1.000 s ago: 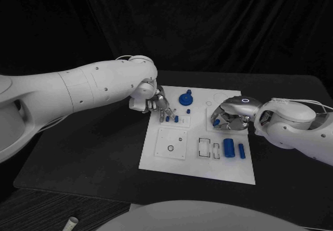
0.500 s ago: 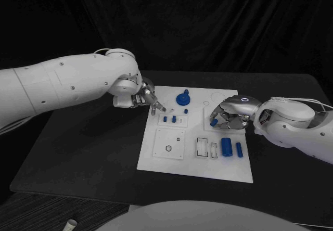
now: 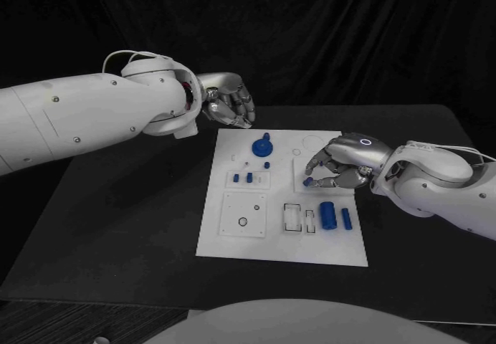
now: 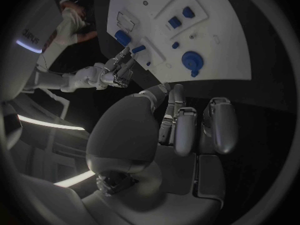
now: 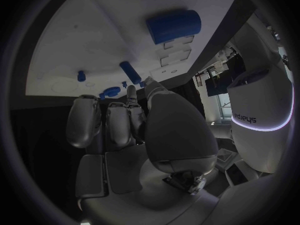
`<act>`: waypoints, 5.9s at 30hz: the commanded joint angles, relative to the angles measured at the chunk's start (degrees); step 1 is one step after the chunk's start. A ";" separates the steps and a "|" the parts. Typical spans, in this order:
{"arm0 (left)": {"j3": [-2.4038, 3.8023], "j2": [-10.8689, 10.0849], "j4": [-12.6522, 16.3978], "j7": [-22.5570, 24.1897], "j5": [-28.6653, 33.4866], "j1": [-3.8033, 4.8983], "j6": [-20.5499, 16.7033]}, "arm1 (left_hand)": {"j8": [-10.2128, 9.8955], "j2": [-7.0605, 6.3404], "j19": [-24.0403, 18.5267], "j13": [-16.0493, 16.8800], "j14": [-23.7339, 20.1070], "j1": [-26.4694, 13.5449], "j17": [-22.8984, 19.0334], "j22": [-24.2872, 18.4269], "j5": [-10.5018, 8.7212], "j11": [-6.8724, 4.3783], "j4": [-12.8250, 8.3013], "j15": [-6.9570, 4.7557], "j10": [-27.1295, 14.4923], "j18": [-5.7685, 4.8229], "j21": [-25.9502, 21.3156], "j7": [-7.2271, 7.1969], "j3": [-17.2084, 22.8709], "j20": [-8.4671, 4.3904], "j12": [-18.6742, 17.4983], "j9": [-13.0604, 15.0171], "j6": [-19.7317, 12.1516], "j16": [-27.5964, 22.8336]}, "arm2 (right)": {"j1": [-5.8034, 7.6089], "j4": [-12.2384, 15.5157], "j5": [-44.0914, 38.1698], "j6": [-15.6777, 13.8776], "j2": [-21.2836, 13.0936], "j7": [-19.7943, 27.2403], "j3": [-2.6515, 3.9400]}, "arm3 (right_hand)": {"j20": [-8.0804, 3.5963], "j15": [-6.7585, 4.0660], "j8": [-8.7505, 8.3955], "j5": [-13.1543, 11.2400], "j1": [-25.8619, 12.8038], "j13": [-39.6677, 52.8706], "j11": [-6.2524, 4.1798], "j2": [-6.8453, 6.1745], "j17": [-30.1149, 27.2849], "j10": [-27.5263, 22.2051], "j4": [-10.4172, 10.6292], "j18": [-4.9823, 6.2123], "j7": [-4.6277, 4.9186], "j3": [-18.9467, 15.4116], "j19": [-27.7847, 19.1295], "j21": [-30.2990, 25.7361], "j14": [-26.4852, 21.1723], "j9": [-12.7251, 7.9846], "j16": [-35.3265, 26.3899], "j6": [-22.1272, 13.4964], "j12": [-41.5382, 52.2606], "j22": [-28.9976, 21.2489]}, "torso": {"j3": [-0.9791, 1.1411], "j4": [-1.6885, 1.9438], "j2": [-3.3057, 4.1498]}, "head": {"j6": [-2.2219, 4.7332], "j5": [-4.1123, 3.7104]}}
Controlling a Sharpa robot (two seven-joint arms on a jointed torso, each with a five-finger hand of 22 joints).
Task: Assemble the parts on the task board
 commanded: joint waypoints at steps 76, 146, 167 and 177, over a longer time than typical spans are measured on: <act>-0.04 10.61 -9.95 11.74 -33.80 -10.95 -8.36 | -6.11 -2.96 1.65 -33.08 2.75 3.23 6.27 10.99 -2.01 -1.79 1.60 -3.03 2.28 -0.45 1.87 -4.56 -4.92 -1.14 -7.97 -18.73 9.33 1.96 | 0.88 0.24 9.80 -13.97 -1.12 9.39 0.04 | 0.18 -0.18 -0.10 -0.92 -0.99 1.59 0.43 0.34 1.73 0.77 0.05 -0.86 0.23 -0.09 1.23 1.51 3.09 0.14 1.58 -0.97 0.79 10.38 | -1.38 -0.27 1.27 | 0.00 -0.64; -0.04 12.17 -12.33 14.63 -33.80 -12.64 -9.60 | -2.74 -1.18 0.98 -36.61 2.25 5.68 4.67 10.61 6.12 -2.68 -2.13 -3.52 4.71 -0.13 0.06 -5.74 -2.54 -1.45 -5.78 -19.52 11.15 2.06 | 0.80 -0.28 9.80 -11.33 -0.56 7.85 0.03 | 0.32 0.00 0.32 -0.58 -0.49 0.81 0.65 0.54 1.26 0.30 -0.08 -0.67 0.18 0.10 0.87 0.41 2.93 0.31 1.12 -0.17 0.05 10.11 | -1.32 -0.09 1.37 | 0.00 -0.79; -0.03 11.37 -12.29 13.93 -33.80 -12.70 -13.59 | -0.81 0.25 1.39 -35.87 2.57 7.03 4.86 10.79 7.59 -3.34 -4.11 -4.17 8.19 -0.26 0.69 -4.05 -2.44 -2.13 -3.75 -18.58 15.51 2.42 | 0.79 -0.37 9.80 -10.93 -0.40 7.89 0.03 | 0.35 0.03 0.32 -0.32 -0.46 0.74 0.70 0.77 1.20 0.23 -0.01 -0.64 0.21 0.19 0.82 0.27 2.91 0.30 1.05 -0.15 -0.05 10.07 | -1.35 -0.17 1.33 | 0.00 -0.19; -0.01 5.75 -6.64 13.47 -33.80 -11.66 -18.59 | -1.33 -0.45 1.45 -36.97 2.74 6.90 4.71 10.74 3.50 -3.35 -4.35 -4.04 9.34 -0.24 0.54 -4.06 -2.24 -2.02 -4.90 -18.76 15.95 2.42 | 0.78 -0.25 9.80 -10.74 -0.62 7.84 0.03 | 0.37 0.05 0.31 -0.22 -0.36 0.65 0.70 0.79 1.15 0.18 -0.06 -0.61 0.21 0.22 0.76 0.09 2.89 0.29 1.00 -0.16 -0.13 10.02 | -1.33 -0.17 1.27 | 0.00 -0.20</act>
